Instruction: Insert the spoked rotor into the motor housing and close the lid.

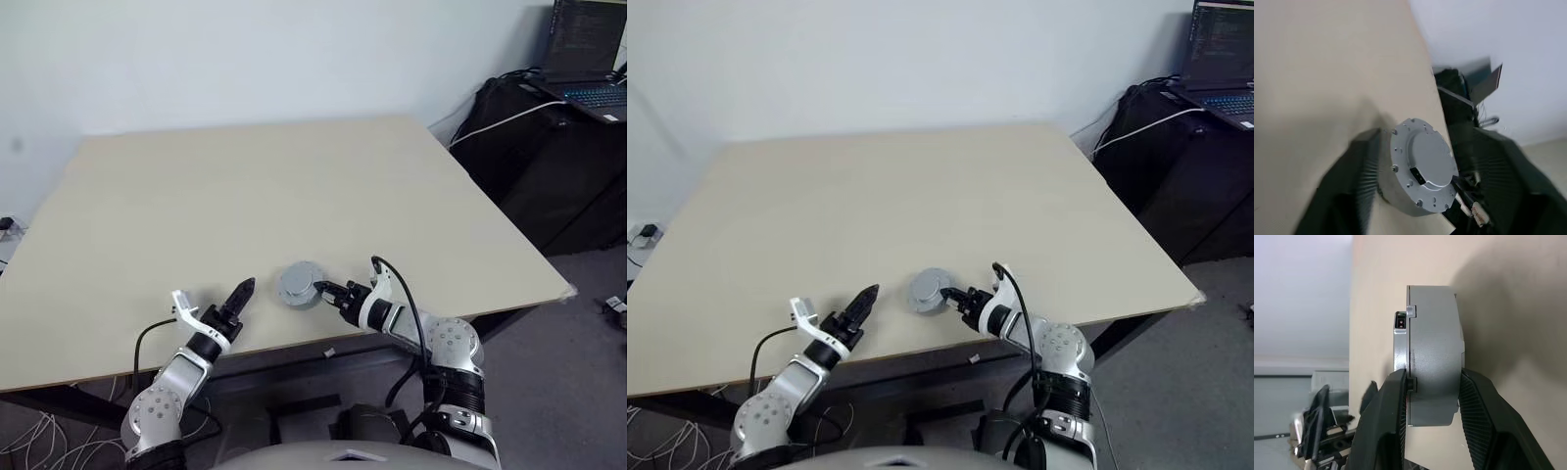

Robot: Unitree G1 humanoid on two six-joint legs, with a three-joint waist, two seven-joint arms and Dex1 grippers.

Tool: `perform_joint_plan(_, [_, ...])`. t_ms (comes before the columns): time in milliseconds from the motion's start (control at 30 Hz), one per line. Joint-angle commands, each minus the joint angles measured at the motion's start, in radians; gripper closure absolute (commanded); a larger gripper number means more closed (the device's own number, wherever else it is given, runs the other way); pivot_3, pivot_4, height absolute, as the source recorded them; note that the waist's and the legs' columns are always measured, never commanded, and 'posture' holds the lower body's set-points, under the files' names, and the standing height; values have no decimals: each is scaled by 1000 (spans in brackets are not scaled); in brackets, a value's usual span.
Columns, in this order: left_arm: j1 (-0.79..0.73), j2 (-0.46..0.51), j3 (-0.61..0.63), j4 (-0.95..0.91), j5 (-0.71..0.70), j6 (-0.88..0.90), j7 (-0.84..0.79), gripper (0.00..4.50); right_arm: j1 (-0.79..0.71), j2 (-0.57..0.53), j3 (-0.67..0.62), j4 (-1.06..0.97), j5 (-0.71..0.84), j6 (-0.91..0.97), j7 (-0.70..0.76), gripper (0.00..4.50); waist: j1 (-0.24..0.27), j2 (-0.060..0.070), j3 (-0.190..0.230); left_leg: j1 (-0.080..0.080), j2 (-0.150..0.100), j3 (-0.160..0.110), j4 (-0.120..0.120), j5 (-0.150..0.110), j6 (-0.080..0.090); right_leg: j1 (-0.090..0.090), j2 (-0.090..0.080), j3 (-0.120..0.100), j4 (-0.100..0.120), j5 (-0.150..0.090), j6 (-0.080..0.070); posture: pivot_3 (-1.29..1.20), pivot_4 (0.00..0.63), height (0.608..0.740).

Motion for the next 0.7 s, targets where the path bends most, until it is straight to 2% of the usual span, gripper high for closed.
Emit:
perform_joint_plan(33, [52,-64,-20,-48,-106,20,3,17,-26,84,-5,-29,82,-18,6,3267,0,0,0,0,0,0,0,0,0,0,0,0,0,0,0,0,0,740])
perform_joint_plan(400, [108,-68,-59,-36,-284,23,33,0,-41,144,17,-66,221,17,-80,3267,-2,0,1,-1,0,0,0,0,0,0,0,0,0,0,0,0,0,740])
perform_joint_plan(700, [110,-39,-123,-15,-361,33,28,0,-33,167,87,-112,346,34,-155,3267,-4,0,2,-1,0,0,0,0,0,0,0,0,0,0,-1,0,0,740])
